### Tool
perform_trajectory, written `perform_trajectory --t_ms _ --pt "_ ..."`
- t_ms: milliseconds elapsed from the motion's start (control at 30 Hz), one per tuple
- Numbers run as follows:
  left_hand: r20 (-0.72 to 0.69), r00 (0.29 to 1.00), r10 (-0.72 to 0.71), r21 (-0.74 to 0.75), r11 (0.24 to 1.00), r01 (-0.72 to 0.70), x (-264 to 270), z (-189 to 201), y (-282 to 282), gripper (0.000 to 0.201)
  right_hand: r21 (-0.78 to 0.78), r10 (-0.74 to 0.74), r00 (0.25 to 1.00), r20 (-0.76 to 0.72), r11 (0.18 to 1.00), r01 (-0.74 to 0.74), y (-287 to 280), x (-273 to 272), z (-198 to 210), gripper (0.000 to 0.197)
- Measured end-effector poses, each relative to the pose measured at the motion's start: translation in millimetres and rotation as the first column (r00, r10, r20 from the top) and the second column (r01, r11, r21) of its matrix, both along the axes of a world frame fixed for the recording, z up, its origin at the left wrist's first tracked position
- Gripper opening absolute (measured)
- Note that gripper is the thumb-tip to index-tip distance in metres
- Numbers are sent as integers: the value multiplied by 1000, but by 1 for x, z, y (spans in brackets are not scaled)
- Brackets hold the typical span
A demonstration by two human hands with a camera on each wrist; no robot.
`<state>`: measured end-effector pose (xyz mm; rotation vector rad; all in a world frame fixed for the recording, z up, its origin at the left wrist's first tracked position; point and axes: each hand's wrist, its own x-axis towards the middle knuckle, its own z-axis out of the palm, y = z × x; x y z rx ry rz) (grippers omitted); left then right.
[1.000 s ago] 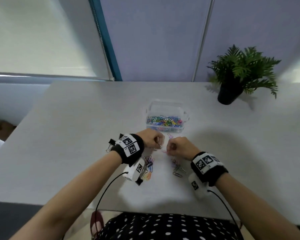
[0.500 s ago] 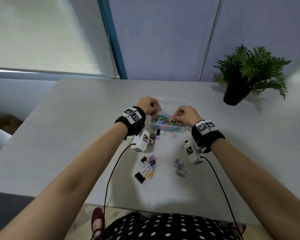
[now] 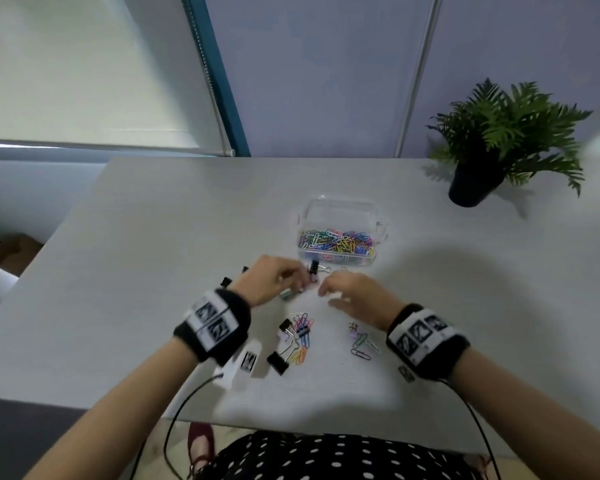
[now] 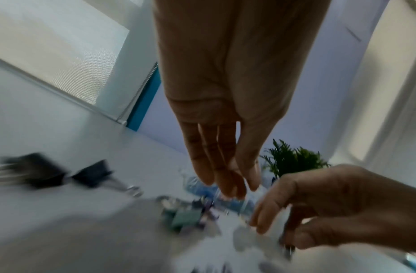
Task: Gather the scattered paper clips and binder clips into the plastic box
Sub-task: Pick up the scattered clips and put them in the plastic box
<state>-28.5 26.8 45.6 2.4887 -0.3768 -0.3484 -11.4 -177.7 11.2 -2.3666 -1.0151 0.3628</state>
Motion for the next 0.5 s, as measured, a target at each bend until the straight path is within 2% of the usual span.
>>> perform_trajectory --t_ms 67,100,200,300,400,500 --pt "-60 997 46 101 994 -40 -34 -20 10 12 -131 127 991 -52 982 -133 14 -16 -5 30" --pt "-100 990 101 145 986 -86 -51 -28 13 21 -167 163 986 -36 972 -166 22 -20 -6 38" --pt "-219 959 178 191 972 -137 -89 -44 15 69 -282 243 969 37 933 -224 42 -20 -12 60" --pt "-168 969 178 186 972 -147 -101 -53 5 99 -341 265 961 80 913 -224 51 -21 -20 53" --pt "-132 974 186 163 973 -163 -98 -61 -3 99 -234 190 981 45 956 -174 45 -18 -25 37" --pt "-101 980 172 164 974 -154 -95 -62 -6 81 -155 127 992 -8 980 -127 33 -12 -28 27"
